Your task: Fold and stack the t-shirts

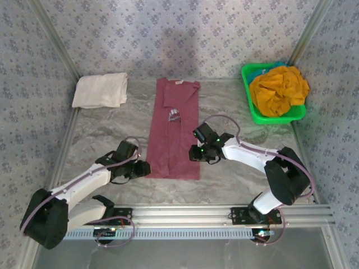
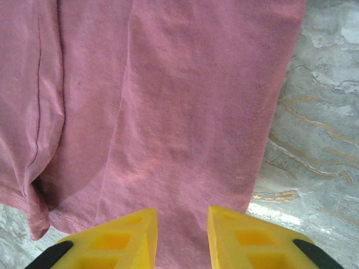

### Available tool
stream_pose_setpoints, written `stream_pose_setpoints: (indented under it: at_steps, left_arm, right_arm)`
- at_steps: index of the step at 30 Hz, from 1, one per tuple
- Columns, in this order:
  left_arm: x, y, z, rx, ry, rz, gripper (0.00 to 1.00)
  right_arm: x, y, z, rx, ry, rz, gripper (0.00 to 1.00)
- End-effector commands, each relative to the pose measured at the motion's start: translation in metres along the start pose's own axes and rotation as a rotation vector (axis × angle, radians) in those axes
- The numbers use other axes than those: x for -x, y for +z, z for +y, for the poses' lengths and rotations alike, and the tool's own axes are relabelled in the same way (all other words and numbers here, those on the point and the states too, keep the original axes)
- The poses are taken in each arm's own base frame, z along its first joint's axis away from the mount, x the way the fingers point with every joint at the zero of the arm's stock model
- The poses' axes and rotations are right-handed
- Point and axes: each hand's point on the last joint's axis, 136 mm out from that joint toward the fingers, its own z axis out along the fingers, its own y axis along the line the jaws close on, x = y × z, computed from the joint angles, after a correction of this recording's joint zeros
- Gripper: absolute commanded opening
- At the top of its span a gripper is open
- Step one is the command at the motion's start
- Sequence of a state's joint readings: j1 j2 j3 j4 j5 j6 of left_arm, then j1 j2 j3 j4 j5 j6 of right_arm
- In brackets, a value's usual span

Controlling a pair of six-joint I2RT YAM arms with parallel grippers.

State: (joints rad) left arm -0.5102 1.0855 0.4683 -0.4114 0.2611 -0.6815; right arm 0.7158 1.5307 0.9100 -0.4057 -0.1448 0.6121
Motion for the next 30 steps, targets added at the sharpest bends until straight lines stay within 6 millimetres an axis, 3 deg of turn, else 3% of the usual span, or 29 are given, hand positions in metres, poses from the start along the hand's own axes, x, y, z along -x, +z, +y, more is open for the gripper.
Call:
stream_pose_setpoints:
  at_steps: [1,5,11,14,19,26,30]
  left_arm:
    - [-0.002,0.008,0.002,-0.004,-0.006,0.021,0.37]
    - [-0.002,0.012,-0.002,-0.028,0.005,0.018,0.34]
    - [-0.006,0.019,-0.013,-0.071,0.022,0.015,0.21]
    - [-0.013,0.024,-0.013,-0.072,0.013,0.038,0.09]
    - [-0.014,0.017,-0.013,-0.074,0.005,0.022,0.0]
    - [-0.019,0.006,-0.026,-0.131,-0.001,-0.01,0.0]
    - [-0.023,0.004,-0.026,-0.141,-0.019,-0.035,0.0]
  right_arm:
    - [-0.005,0.005,-0.009,-0.035,-0.014,0.008,0.31]
    - [-0.01,0.007,-0.013,-0.045,-0.008,0.015,0.31]
    - [-0.027,0.006,-0.024,-0.047,0.023,0.045,0.31]
    - [-0.037,0.002,-0.035,-0.039,0.084,0.067,0.32]
    - [-0.055,-0.002,-0.039,0.031,0.168,0.117,0.38]
    - [-0.074,0.0,-0.032,0.131,0.246,0.154,0.43]
    - [-0.071,0.001,-0.025,0.175,0.259,0.125,0.46]
